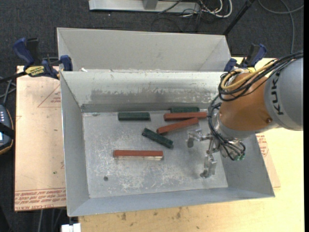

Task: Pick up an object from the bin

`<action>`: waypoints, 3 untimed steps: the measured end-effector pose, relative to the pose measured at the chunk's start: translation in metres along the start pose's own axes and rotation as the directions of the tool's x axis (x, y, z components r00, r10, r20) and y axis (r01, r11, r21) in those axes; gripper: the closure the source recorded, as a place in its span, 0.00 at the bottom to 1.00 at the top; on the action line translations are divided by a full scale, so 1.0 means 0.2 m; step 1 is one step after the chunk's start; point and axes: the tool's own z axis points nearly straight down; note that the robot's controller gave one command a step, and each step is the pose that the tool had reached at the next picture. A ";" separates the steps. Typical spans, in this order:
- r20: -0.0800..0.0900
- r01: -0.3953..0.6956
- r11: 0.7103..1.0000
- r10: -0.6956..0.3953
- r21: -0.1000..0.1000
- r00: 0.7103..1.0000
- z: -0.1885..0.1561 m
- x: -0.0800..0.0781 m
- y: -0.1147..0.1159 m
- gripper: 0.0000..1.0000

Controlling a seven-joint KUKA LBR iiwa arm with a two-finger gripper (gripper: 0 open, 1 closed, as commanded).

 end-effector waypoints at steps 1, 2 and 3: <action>-0.003 0.030 1.000 -0.030 -0.001 1.000 0.02 -0.13 0.06 0.00; 0.002 0.072 0.997 -0.072 0.001 0.997 0.11 -0.26 0.23 0.00; 0.000 -0.004 1.000 0.004 0.000 1.000 0.12 -0.38 0.36 0.00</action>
Offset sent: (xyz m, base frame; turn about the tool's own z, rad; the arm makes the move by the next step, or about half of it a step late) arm 0.0457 0.0734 -0.0328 -0.0888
